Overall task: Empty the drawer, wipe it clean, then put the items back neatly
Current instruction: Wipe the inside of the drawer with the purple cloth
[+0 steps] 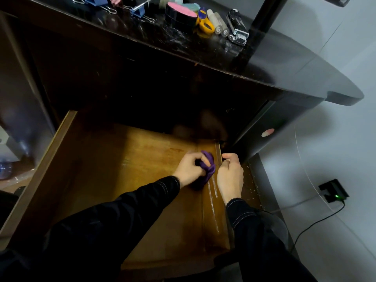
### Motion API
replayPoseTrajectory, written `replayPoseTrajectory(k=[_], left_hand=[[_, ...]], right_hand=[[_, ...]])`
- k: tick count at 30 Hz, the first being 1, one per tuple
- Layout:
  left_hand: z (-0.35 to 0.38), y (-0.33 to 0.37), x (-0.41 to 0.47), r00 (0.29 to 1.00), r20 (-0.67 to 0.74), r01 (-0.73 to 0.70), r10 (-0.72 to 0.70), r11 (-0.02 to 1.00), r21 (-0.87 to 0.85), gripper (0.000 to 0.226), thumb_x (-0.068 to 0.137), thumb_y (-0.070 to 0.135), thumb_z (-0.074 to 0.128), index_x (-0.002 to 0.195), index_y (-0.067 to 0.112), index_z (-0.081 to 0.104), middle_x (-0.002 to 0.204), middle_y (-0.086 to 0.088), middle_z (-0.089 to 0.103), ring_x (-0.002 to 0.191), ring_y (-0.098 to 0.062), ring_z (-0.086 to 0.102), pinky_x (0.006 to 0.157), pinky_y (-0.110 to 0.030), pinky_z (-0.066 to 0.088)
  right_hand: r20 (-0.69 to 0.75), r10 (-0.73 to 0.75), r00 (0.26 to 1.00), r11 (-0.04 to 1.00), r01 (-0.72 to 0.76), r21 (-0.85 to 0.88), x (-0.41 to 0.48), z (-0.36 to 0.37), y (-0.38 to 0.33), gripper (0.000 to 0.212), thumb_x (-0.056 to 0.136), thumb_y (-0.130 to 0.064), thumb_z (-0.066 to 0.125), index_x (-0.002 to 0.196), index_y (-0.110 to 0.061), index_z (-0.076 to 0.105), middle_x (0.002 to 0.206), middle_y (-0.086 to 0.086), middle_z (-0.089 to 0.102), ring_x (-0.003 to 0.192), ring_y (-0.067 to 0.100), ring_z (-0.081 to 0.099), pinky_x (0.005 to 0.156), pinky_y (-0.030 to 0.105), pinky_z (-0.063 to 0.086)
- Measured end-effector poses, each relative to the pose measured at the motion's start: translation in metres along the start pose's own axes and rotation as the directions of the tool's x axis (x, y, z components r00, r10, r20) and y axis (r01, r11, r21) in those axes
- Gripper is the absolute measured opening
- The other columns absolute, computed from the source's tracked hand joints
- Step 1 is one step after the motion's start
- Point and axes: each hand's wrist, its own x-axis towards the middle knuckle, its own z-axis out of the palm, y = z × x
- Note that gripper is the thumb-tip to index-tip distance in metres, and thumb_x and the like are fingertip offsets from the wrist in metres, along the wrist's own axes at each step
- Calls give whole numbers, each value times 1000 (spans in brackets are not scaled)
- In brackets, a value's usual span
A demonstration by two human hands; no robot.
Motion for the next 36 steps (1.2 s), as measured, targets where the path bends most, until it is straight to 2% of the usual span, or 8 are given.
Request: replayPoseTrajectory(k=[2,9,14,17,20,25,31,36], left_hand=[[-2,0,-1,999,52,-6,4,999,53,27,78,-11,66,95,9,71,116,-7,59,113,-27,56,103,-39,47],[0,23,4,971,-80,-223,224,975,20,33,77,-3,73,85,27,66,113,-1,53,104,-10,53,98,-17,41],[5,-7,-8,998,58,18,-28,986,168,30,76,-12,61,89,15,61,122,-8,46,119,-31,48,108,-41,42],[0,5,0,997,-4,-75,76,994,85,34,74,-12,65,81,21,64,117,-5,50,113,-26,52,105,-38,42],[3,15,2,982,-75,-170,172,985,30,36,73,-11,69,77,25,64,110,1,49,103,-10,50,94,-17,39],[8,-10,-9,997,75,-51,35,974,220,27,76,-13,62,83,13,61,114,-6,45,111,-24,47,100,-27,37],[8,11,-3,982,-41,-179,184,980,91,35,71,-12,64,75,23,61,107,1,47,102,-10,49,90,-14,38],[10,-11,-13,996,84,-20,3,980,197,26,77,-10,63,86,14,60,116,-4,44,110,-22,46,105,-35,40]], right_hand=[[-7,6,1000,1000,-6,-1,-1,0,-1,27,106,-20,36,126,-25,54,87,-11,58,71,5,58,55,23,41],[2,7,1000,998,-7,61,0,0,1,25,106,-25,37,125,-24,54,93,-7,61,78,5,56,61,23,40],[8,23,1000,997,-23,77,1,0,0,24,106,-27,36,121,-27,55,93,-8,62,77,3,57,59,24,40],[13,25,1000,997,-26,79,2,0,2,24,106,-29,36,120,-27,55,97,-4,63,79,3,56,62,24,41],[24,27,999,996,-29,81,3,1,3,26,107,-31,35,122,-26,55,98,-4,62,81,3,56,63,23,40],[18,34,999,995,-35,92,2,0,0,26,106,-32,34,118,-26,56,96,-4,64,81,6,59,62,26,44],[9,31,999,992,-31,122,3,0,0,28,107,-31,34,118,-23,58,102,-1,65,91,15,60,75,32,45],[13,54,998,986,-55,158,2,-1,-2,37,107,-35,33,125,-18,60,113,3,66,102,21,60,83,33,43]])
